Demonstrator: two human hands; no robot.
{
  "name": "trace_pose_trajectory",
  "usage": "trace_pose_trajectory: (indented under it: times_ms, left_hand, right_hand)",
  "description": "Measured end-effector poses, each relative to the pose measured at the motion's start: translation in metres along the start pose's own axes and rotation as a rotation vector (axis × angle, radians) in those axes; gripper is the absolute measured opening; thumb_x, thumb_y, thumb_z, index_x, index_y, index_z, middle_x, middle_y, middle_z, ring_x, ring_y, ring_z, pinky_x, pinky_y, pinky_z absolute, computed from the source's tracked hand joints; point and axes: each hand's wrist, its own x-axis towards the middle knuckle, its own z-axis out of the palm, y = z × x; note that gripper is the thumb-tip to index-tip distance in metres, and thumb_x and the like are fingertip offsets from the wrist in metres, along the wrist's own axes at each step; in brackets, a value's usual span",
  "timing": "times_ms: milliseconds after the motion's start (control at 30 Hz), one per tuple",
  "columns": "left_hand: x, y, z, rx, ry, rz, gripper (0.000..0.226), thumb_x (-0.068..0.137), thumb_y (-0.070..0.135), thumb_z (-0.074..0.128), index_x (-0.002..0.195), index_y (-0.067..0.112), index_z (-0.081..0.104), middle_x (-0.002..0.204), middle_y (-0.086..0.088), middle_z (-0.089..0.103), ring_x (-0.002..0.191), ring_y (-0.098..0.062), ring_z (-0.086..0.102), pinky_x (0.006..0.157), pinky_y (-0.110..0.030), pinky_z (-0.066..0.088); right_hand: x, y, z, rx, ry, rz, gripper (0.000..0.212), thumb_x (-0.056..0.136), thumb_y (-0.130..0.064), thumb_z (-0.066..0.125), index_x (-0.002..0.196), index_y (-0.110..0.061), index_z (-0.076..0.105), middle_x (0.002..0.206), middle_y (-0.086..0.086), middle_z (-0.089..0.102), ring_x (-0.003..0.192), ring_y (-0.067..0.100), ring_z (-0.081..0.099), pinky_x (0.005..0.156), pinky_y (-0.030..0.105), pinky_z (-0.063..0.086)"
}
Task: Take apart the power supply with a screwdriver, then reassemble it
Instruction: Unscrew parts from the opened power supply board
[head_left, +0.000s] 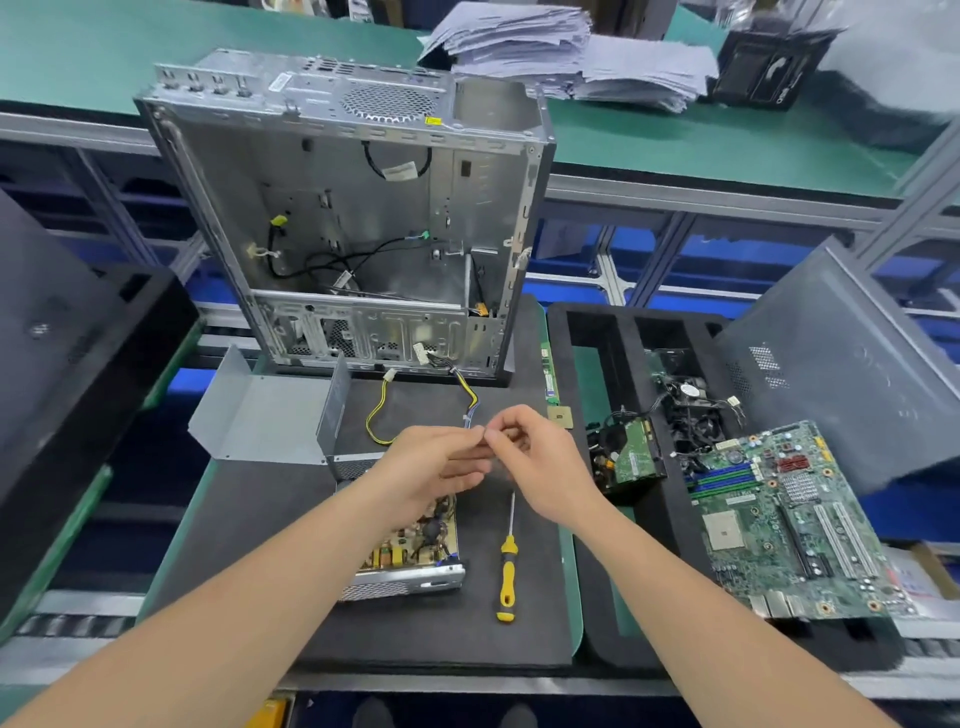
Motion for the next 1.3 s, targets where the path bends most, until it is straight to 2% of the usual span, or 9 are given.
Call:
trace_pose_trajectory:
  times_ms: [167,300,433,533,733,933,1067,1167,1300]
  left_hand:
    - [0.001,0.005,-0.009,-0.079,-0.057,-0.086,0.024,0.092,0.018,0.077,0.108,0.0,0.079,0.11,-0.015,0.078,0.088,-0.017,0.074,0.074,-0.024,0.061]
    - [0.002,0.007,-0.021,-0.041,-0.094,-0.135,0.026,0.09,0.011,0.078,0.11,-0.006,0.077,0.102,-0.016,0.076,0.086,-0.019,0.073,0.074,-0.023,0.061]
    - [0.004,0.004,-0.026,-0.038,-0.011,-0.031,0.016,0.095,0.012,0.073,0.105,-0.001,0.075,0.105,-0.021,0.077,0.088,-0.023,0.076,0.074,-0.026,0.062]
    - [0.007,0.005,-0.027,-0.073,0.035,0.039,0.02,0.098,0.016,0.071,0.11,-0.001,0.071,0.106,-0.022,0.077,0.093,-0.026,0.078,0.073,-0.026,0.062]
    - [0.009,0.002,-0.029,-0.123,0.071,0.093,0.025,0.099,0.019,0.07,0.112,-0.001,0.068,0.107,-0.022,0.077,0.1,-0.03,0.077,0.077,-0.029,0.063]
    - [0.008,-0.002,-0.029,-0.153,0.093,0.118,0.026,0.1,0.018,0.069,0.116,-0.001,0.064,0.109,-0.022,0.077,0.103,-0.032,0.076,0.078,-0.03,0.063]
    - [0.005,0.0,-0.027,-0.192,0.076,0.132,0.025,0.1,0.017,0.069,0.117,0.001,0.064,0.113,-0.02,0.076,0.106,-0.031,0.075,0.08,-0.031,0.063]
    - [0.002,0.002,-0.023,-0.256,0.032,0.138,0.02,0.101,0.017,0.067,0.114,0.003,0.063,0.117,-0.02,0.075,0.11,-0.031,0.074,0.084,-0.032,0.063]
    - [-0.002,0.005,-0.02,-0.3,-0.023,0.153,0.012,0.102,0.015,0.063,0.11,0.006,0.064,0.121,-0.021,0.074,0.113,-0.03,0.073,0.09,-0.035,0.062]
  right_hand:
    - [0.001,0.0,-0.001,0.013,0.046,-0.079,0.01,0.095,-0.018,0.076,0.093,-0.027,0.072,0.089,-0.015,0.073,0.084,0.005,0.067,0.076,0.016,0.05]
    - [0.0,0.003,-0.003,-0.003,0.059,-0.085,0.018,0.086,-0.029,0.086,0.082,-0.034,0.069,0.08,-0.017,0.072,0.074,0.004,0.066,0.071,0.017,0.051]
    - [-0.004,0.011,0.0,-0.293,0.015,0.15,0.036,0.096,-0.049,0.067,0.072,-0.023,0.06,0.06,-0.004,0.068,0.061,0.009,0.069,0.072,0.035,0.059]
    - [-0.013,0.02,0.002,-0.56,-0.171,0.367,0.059,0.095,-0.064,0.057,0.062,-0.016,0.051,0.052,0.002,0.063,0.05,0.021,0.071,0.07,0.038,0.063]
    - [-0.027,0.034,0.015,-0.643,-0.376,0.511,0.048,0.09,-0.056,0.068,0.081,-0.008,0.067,0.067,0.007,0.073,0.057,0.027,0.076,0.069,0.042,0.067]
    - [-0.027,0.037,0.015,-0.578,-0.362,0.449,0.025,0.099,-0.028,0.049,0.078,-0.015,0.051,0.073,0.009,0.074,0.072,0.036,0.077,0.076,0.042,0.064]
    - [-0.024,0.023,0.004,0.006,-0.266,0.367,0.027,0.111,-0.035,0.036,0.089,-0.018,0.038,0.068,0.012,0.071,0.064,0.039,0.075,0.06,0.044,0.061]
    - [-0.02,0.004,-0.002,0.125,-0.185,0.171,0.027,0.11,-0.045,0.041,0.098,-0.024,0.053,0.059,0.005,0.055,0.038,0.024,0.053,0.041,0.023,0.04]
    - [-0.014,-0.015,0.003,-0.035,-0.146,0.007,0.024,0.109,-0.046,0.045,0.1,-0.035,0.065,0.055,-0.004,0.052,0.048,0.009,0.046,0.05,0.026,0.04]
